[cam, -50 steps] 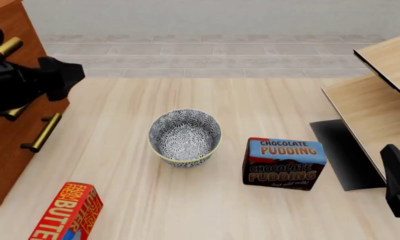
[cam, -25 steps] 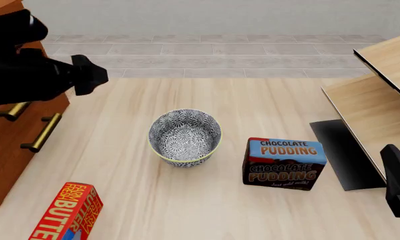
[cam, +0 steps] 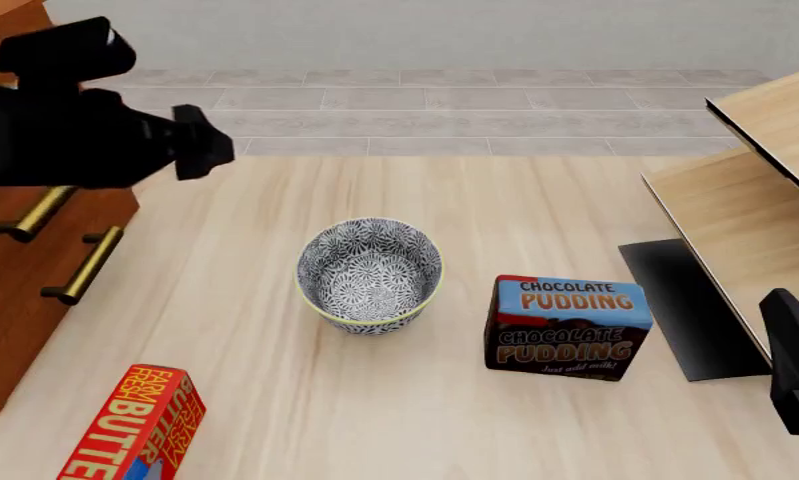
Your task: Close the top drawer of the cabinet and put the bowl on top of it.
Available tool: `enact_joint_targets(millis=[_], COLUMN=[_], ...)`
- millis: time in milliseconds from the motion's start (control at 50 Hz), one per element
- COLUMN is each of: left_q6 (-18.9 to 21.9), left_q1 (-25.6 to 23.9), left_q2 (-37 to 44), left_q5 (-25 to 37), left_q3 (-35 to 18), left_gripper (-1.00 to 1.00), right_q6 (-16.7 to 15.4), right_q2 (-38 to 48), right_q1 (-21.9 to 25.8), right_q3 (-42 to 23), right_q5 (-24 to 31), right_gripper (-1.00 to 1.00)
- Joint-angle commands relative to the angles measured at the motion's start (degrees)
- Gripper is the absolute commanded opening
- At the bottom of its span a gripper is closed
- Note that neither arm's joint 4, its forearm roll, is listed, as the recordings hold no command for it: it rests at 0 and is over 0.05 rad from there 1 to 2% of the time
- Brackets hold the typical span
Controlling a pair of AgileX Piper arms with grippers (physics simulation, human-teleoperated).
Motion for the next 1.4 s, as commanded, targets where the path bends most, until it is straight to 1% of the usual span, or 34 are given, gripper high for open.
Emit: enact_joint_targets(millis=[20, 180, 220, 260, 320, 480, 700, 880, 920, 1160, 1400], left_q6=[-0.28, -0.88, -0.08, -1.12, -0.76, -1.74, -1.73, -2.30, -3.16, -3.35, -4.22], left_q1=[-0.32, -0.82, -0.51, -0.93, -0.81, -0.98, -0.80, -1.51, -1.71, -2.27, -3.31], left_q2=[2.80, 4.75, 5.05, 5.66, 6.33, 8.39, 10.48, 11.96, 12.53, 13.93, 15.34], left_q5=[-0.56, -2.40, -3.25, -3.65, -4.71, -5.94, -7.64, -9.00, -9.05, -11.34, -11.89], left_q3=[-0.51, 0.71, 1.15, 1.46, 2.00, 2.25, 2.53, 3.25, 3.04, 4.22, 3.80], left_gripper=[1.00, 1.00, 1.00, 1.00, 1.00, 1.00, 1.00, 1.00, 1.00, 1.00, 1.00], right_q6=[-0.01, 0.01, -0.01, 0.01, 0.00, 0.00, 0.00, 0.00, 0.01, 0.00, 0.00], right_q2=[-0.28, -0.28, -0.27, -0.27, -0.29, -0.28, -0.28, -0.29, -0.27, -0.28, -0.26], right_q1=[0.00, 0.02, 0.00, 0.00, 0.01, 0.00, 0.00, 0.00, 0.00, -0.01, 0.00], right_q3=[0.09, 0.09, 0.09, 0.09, 0.09, 0.09, 0.09, 0.09, 0.09, 0.09, 0.09], right_q5=[0.16, 0.15, 0.15, 0.15, 0.16, 0.15, 0.15, 0.16, 0.15, 0.16, 0.15], right_gripper=[1.00, 1.00, 1.00, 1.00, 1.00, 1.00, 1.00, 1.00, 1.00, 1.00, 1.00])
